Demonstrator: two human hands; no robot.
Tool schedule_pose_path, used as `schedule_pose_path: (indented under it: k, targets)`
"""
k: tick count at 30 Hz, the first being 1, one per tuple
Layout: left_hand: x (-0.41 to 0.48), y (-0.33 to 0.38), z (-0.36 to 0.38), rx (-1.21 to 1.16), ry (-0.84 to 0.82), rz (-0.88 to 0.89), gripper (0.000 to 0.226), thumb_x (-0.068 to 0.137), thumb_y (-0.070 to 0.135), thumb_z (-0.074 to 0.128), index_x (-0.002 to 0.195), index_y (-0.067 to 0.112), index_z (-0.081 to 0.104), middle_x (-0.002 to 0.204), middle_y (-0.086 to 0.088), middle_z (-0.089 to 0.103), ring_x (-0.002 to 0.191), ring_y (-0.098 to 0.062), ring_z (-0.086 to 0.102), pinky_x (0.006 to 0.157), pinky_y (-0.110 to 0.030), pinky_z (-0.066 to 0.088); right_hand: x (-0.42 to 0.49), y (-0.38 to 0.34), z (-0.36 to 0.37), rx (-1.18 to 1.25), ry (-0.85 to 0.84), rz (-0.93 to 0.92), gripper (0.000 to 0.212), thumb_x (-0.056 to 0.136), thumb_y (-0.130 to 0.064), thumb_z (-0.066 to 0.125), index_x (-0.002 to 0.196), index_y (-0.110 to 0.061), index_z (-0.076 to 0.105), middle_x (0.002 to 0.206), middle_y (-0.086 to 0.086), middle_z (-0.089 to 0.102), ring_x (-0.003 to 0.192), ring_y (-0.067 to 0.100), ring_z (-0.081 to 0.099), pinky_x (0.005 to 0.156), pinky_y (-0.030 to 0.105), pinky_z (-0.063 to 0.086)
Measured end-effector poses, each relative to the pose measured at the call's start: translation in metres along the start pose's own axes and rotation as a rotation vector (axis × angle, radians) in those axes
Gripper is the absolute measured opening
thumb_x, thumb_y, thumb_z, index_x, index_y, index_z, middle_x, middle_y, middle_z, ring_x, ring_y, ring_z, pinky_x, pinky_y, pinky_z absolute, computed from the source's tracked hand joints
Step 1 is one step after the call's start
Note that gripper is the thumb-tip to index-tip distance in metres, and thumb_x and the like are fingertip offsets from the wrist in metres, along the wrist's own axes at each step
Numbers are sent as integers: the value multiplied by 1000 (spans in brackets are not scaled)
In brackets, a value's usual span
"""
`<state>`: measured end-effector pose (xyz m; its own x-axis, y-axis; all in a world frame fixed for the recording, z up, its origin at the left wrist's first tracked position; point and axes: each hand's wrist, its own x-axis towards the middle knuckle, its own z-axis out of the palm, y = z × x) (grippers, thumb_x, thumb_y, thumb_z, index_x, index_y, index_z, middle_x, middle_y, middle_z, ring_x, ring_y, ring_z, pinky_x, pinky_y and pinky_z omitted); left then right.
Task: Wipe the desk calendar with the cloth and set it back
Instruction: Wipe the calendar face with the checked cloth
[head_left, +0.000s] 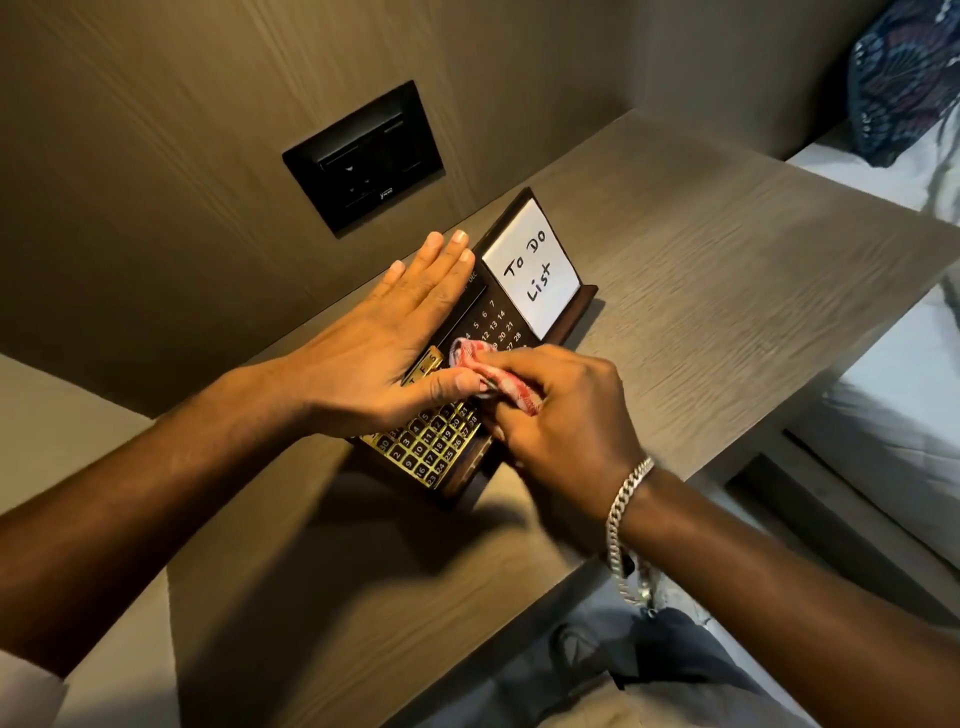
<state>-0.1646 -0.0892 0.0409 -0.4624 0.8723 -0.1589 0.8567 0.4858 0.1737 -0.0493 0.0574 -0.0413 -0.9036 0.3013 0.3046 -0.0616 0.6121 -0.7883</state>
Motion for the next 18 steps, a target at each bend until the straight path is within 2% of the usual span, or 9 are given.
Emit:
schedule_pose_path:
  k: [3, 6, 8, 12, 18]
  targets:
    - [-1, 1, -1, -8, 3, 2, 109, 72, 87, 13, 151, 17, -14, 161, -1, -23, 145, -8, -26, 120, -38, -11, 21, 12, -14, -86, 34, 4, 46, 70, -12, 76, 114, -22, 71, 100, 5, 74, 85, 21, 67, 81, 34, 56]
    - [-1, 3, 0, -20, 7, -8, 110, 71, 87, 12, 152, 16, -13, 161, -2, -23, 146, -9, -26, 120, -38, -11, 26, 14, -13, -153, 86, 6, 47, 70, -9, 77, 115, -19, 70, 99, 7, 73, 85, 23, 67, 80, 26, 52]
    - [0, 2, 1, -19, 11, -6, 109, 73, 86, 13, 152, 16, -13, 161, -2, -22, 146, -9, -25, 120, -39, -10, 13, 5, -2, -132, 79, -21, 49, 69, -7, 76, 116, -17, 70, 100, 7, 72, 83, 23, 68, 78, 24, 50]
    - [-1, 2, 1, 7, 6, -9, 107, 74, 85, 16, 151, 17, -14, 161, -1, -24, 145, -8, -26, 120, -39, -11, -8, -8, 6, -50, -8, -58, 51, 69, -8, 76, 118, -20, 68, 105, 4, 72, 88, 20, 68, 82, 30, 57]
    - [-2, 5, 0, 39, 17, -15, 110, 71, 87, 11, 151, 16, -13, 161, -3, -23, 146, -10, -26, 120, -38, -12, 27, 10, -11, -137, 90, 1, 47, 75, -12, 73, 120, -21, 67, 104, 4, 73, 90, 20, 68, 82, 27, 54]
